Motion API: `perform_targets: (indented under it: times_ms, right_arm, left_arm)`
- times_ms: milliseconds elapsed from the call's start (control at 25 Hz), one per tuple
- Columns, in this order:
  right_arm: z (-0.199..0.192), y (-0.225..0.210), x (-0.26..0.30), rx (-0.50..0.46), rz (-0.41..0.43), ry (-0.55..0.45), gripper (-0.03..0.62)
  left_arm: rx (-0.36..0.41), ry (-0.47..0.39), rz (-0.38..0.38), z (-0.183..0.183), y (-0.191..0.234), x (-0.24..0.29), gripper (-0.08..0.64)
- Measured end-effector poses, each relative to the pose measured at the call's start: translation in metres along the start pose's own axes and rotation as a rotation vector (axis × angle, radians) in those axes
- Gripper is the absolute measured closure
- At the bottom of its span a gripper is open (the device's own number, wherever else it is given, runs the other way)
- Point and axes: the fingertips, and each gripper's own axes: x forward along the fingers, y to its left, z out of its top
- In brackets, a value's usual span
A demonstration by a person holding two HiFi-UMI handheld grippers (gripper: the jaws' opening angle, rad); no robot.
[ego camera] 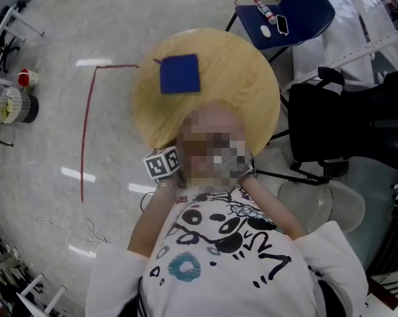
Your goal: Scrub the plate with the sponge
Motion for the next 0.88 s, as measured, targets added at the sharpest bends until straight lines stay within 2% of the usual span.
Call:
perform_targets:
  times_ms: [880]
  right_arm:
    - [0.017,-0.044,0.008,0.078,-0.055,-0.023,0.545]
  left_arm:
    - [0.008,0.024,-0.001,-0.007,0.000,0.003,0.532]
